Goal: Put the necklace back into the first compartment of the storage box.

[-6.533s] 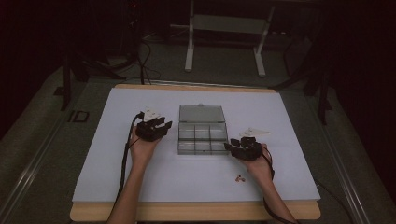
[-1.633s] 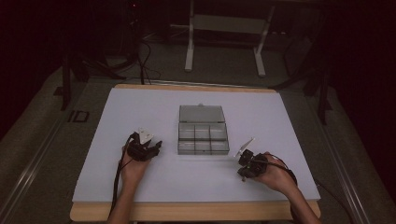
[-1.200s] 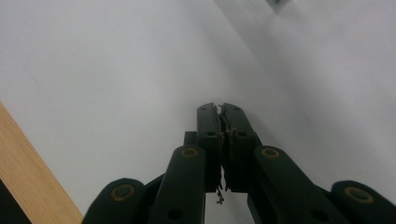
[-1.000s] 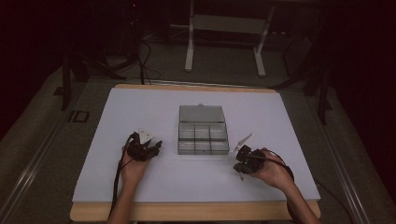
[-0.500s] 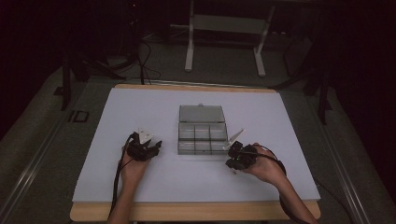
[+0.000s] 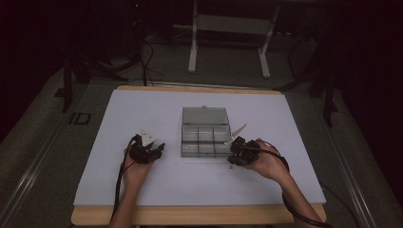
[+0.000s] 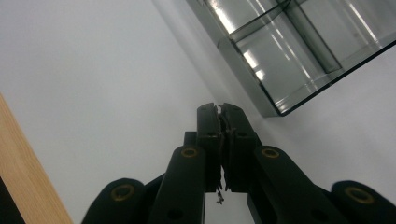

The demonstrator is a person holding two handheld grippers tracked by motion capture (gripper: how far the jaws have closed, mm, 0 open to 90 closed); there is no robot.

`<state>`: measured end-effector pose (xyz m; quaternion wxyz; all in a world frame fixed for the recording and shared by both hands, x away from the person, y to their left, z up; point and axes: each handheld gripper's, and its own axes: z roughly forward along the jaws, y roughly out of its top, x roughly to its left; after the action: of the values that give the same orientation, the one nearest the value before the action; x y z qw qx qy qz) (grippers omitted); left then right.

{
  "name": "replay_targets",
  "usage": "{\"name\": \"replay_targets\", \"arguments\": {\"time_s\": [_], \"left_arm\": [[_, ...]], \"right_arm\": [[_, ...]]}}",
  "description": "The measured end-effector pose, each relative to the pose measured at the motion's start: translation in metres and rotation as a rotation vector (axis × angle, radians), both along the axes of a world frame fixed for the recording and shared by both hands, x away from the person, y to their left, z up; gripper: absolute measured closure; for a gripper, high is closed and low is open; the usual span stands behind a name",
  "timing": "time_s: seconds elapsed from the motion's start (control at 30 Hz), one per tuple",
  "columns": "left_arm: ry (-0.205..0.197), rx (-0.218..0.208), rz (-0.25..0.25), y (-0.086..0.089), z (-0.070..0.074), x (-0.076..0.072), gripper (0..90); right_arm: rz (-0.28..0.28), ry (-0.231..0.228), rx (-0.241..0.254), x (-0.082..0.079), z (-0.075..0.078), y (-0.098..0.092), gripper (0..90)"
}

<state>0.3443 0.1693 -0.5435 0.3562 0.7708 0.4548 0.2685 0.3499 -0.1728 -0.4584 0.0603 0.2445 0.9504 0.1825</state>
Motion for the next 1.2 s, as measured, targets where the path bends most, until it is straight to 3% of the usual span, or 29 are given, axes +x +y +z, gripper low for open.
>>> {"name": "replay_targets", "arguments": {"time_s": [0.53, 1.2], "left_arm": [[0.0, -0.003, 0.001, 0.0, 0.0, 0.0, 50.0], [0.002, -0.004, 0.001, 0.001, 0.0, 0.0, 49.9]], "right_arm": [[-0.007, -0.02, 0.0, 0.011, 0.016, -0.004, 87.1], [-0.077, -0.048, 0.013, 0.038, 0.035, -0.024, 87.1]]}}
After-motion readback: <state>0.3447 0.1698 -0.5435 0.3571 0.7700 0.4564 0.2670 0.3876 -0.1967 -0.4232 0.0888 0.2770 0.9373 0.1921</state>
